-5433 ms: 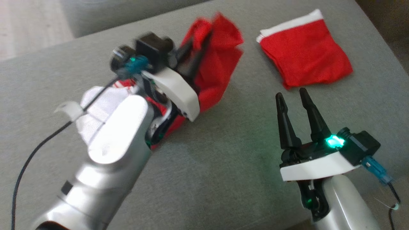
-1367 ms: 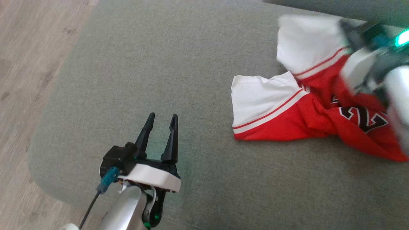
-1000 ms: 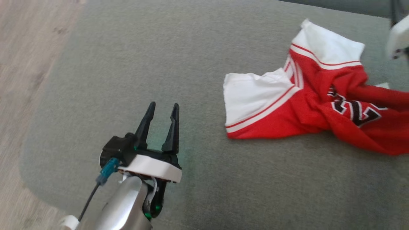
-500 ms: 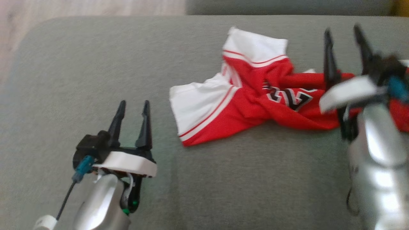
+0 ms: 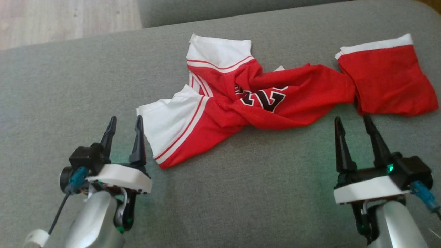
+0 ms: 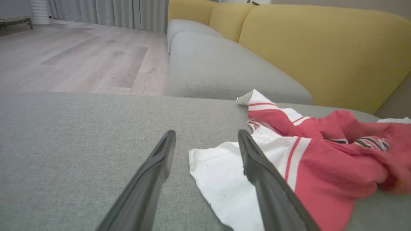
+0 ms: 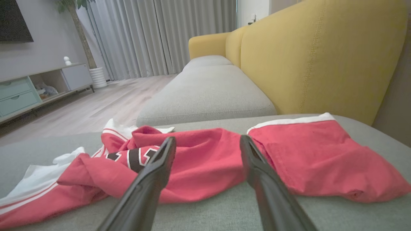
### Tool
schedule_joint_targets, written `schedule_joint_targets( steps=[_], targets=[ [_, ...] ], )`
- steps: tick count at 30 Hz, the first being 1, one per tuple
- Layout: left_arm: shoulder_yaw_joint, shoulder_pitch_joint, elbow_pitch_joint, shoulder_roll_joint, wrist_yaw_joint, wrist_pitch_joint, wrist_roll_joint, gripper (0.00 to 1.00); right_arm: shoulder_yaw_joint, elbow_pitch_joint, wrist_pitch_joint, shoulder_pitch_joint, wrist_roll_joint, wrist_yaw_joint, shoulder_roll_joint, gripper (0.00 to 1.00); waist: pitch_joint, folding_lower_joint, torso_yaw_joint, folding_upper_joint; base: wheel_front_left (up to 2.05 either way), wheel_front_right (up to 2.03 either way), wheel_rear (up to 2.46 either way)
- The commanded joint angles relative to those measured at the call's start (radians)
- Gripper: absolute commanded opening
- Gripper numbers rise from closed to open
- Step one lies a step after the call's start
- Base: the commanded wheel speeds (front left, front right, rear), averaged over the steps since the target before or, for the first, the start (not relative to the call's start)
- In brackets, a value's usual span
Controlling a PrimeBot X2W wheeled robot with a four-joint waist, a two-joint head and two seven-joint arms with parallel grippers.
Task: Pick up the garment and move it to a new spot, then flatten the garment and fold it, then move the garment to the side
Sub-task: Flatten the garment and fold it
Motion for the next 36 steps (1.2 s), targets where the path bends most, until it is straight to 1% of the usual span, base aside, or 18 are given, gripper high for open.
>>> schedule_joint_targets(
  steps=[1,4,9,10,12,18,26,27,28,29,35,36],
  targets=[
    [0.028,-0.05,-0.018,0.038,0.012,0.006,0.014,1.0,0.025,-0.053,-0.01,-0.032,0.012,-0.001,0.0,1.0,0.011,0.0001,-0.013,-0.0001,0.0,0.0,0.0],
    [0.019,-0.077,0.005,0.054,0.01,0.037,0.022,1.0,0.02,-0.073,-0.011,-0.035,0.023,-0.001,0.0,1.0,0.025,0.0001,-0.027,-0.0001,0.0,0.0,0.0],
    [-0.017,-0.141,0.081,0.076,-0.012,0.145,0.032,1.0,0.015,-0.08,-0.011,-0.038,0.025,-0.001,0.0,1.0,0.051,0.0001,-0.04,-0.0001,0.0,0.0,0.0],
    [-0.022,-0.169,0.115,0.083,-0.008,0.175,0.038,1.0,0.02,-0.079,-0.011,-0.038,0.027,-0.001,0.0,1.0,0.059,0.0001,-0.045,-0.0001,0.0,0.0,0.0],
    [-0.029,-0.194,0.148,0.091,-0.003,0.204,0.045,1.0,0.026,-0.079,-0.011,-0.04,0.029,-0.001,0.0,1.0,0.068,0.0001,-0.051,-0.0001,0.0,0.0,0.0],
    [-0.042,-0.245,0.23,0.107,0.009,0.266,0.055,1.0,0.034,-0.087,-0.011,-0.05,0.035,-0.001,0.0,1.0,0.087,0.0001,-0.073,-0.0001,0.0,0.0,0.0],
    [-0.064,-0.267,0.288,0.103,-0.044,0.307,0.034,1.0,0.026,-0.09,-0.011,-0.052,0.043,-0.001,0.0,1.0,0.095,0.0001,-0.097,-0.0001,0.0,0.0,0.0],
    [-0.069,-0.266,0.295,0.103,-0.053,0.315,0.031,0.82,0.025,-0.089,-0.011,-0.054,0.044,-0.001,0.0,1.0,0.094,0.0001,-0.1,-0.0001,0.0,0.0,0.0],
    [-0.072,-0.266,0.295,0.104,-0.062,0.314,0.028,0.25,0.024,-0.089,-0.011,-0.055,0.045,-0.001,0.0,1.0,0.093,0.0001,-0.102,-0.0001,0.0,0.0,0.0],
    [-0.067,-0.269,0.292,0.106,-0.066,0.296,0.024,0.0,0.023,-0.088,-0.011,-0.055,0.045,-0.001,0.0,1.0,0.093,0.0001,-0.103,-0.0001,0.0,0.0,0.0],
    [-0.053,-0.311,0.227,0.12,-0.065,0.126,0.042,0.0,0.017,-0.077,-0.011,-0.053,0.043,-0.001,0.0,1.0,0.074,0.0001,-0.099,-0.0001,0.0,0.0,0.0],
    [-0.053,-0.311,0.227,0.12,-0.065,0.126,0.042,0.0,0.017,-0.077,-0.011,-0.053,0.043,-0.001,0.0,1.0,0.074,0.0001,-0.099,-0.0001,0.0,0.0,0.0]
  ],
)
